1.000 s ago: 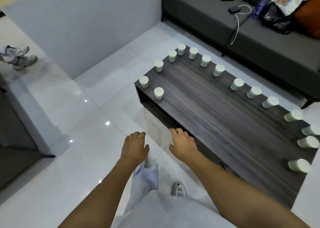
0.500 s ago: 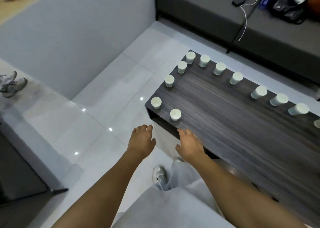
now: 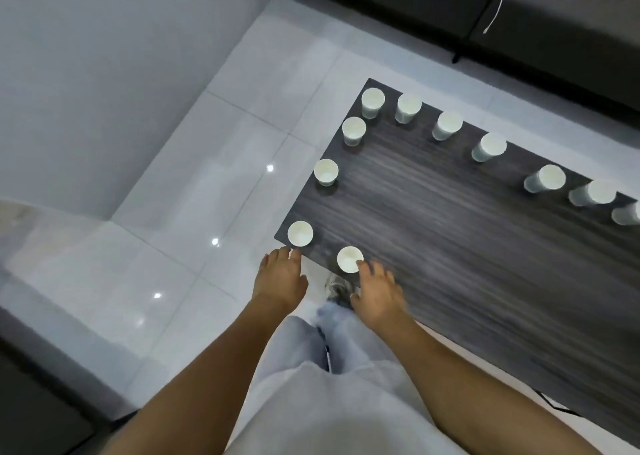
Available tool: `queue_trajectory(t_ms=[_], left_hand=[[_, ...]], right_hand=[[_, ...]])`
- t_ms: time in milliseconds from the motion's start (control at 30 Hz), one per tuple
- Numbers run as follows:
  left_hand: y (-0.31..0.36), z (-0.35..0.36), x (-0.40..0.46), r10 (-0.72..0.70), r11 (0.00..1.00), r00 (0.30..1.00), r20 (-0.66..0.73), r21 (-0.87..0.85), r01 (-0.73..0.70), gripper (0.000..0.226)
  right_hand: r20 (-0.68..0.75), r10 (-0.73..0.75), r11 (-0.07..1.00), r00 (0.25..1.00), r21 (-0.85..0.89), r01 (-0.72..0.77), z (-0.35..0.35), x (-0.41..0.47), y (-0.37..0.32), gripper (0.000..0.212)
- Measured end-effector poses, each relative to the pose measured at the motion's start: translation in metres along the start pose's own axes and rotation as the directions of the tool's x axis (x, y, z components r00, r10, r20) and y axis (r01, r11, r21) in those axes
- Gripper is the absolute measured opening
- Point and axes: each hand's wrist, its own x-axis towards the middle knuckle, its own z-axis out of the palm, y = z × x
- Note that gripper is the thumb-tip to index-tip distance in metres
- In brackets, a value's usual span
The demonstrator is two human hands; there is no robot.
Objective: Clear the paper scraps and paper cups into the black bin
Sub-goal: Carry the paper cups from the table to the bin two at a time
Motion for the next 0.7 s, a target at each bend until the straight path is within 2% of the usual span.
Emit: queue_trajectory(t_ms=[167, 300, 467, 700], left_hand=[[-0.007, 0.013, 0.058, 0.041, 0.999, 0.999, 0.016, 0.016, -0.042, 0.050], [-0.013, 0.043, 0.106, 0.063, 0.997, 0.995, 0.077, 0.043, -0.066, 0.061], [-0.020, 0.092, 0.150, 0.132, 0.972, 0.985, 0.113, 0.180, -0.151, 0.071], [-0.034, 0.128, 0.182, 0.191, 0.912, 0.974, 0.124, 0.344, -0.223, 0.075]], right_hand=[[0.021, 0.035, 0.999, 0.999, 0.030, -0.036, 0.016, 0.049, 0.002, 0.064], [0.028, 0.050, 0.994, 0.998, 0.092, -0.053, 0.042, 0.094, 0.006, 0.073], [0.044, 0.045, 0.997, 0.998, 0.065, -0.047, 0.074, 0.139, 0.012, 0.086], [0.031, 0.048, 0.986, 0.998, 0.159, -0.053, 0.108, 0.168, 0.017, 0.072]])
